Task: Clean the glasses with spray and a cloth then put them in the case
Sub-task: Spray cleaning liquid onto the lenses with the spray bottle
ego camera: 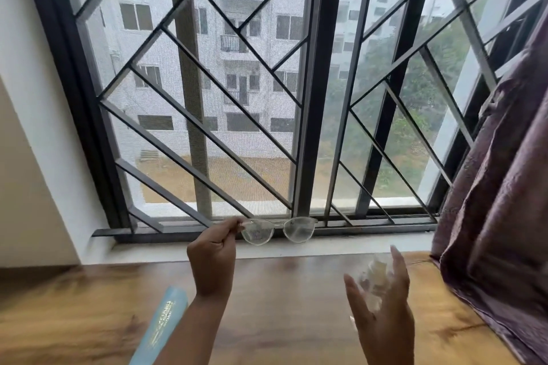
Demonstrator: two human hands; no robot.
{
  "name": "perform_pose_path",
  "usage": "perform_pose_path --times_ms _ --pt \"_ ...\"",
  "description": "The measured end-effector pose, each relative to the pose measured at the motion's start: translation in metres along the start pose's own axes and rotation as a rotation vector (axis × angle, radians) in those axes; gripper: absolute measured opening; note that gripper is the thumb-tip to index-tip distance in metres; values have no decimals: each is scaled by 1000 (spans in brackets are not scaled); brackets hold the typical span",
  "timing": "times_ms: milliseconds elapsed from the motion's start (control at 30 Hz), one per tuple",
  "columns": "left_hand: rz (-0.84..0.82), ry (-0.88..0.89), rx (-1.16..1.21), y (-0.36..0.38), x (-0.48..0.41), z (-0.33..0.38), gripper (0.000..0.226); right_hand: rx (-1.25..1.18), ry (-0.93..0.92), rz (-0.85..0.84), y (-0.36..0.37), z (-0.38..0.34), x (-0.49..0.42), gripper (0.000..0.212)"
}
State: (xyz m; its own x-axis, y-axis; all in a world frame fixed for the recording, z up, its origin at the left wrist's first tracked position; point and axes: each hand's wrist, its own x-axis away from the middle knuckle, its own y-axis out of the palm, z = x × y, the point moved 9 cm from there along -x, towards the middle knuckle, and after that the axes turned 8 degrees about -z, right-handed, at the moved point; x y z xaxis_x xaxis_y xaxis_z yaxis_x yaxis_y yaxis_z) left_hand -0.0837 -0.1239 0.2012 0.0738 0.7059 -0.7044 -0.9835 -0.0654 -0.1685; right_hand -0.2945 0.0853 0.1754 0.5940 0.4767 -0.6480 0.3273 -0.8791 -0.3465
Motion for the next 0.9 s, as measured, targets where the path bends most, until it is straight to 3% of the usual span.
perform_pose_path --times_ms 133,333,467,800,900 --pt "5 -9 -1 -2 0 -2 20 154 239 -119 14 76 14 82" --pt "2 -61 52 1 2 -13 19 164 386 -137 20 131 39 58" --pt "-4 -55 41 1 2 -11 20 150 430 -207 27 149 55 63" --pt "13 -26 28 -1 4 -10 24 85 430 -191 29 152 60 72" --pt "19 -31 39 -1 4 -12 28 112 359 -137 24 139 59 84"
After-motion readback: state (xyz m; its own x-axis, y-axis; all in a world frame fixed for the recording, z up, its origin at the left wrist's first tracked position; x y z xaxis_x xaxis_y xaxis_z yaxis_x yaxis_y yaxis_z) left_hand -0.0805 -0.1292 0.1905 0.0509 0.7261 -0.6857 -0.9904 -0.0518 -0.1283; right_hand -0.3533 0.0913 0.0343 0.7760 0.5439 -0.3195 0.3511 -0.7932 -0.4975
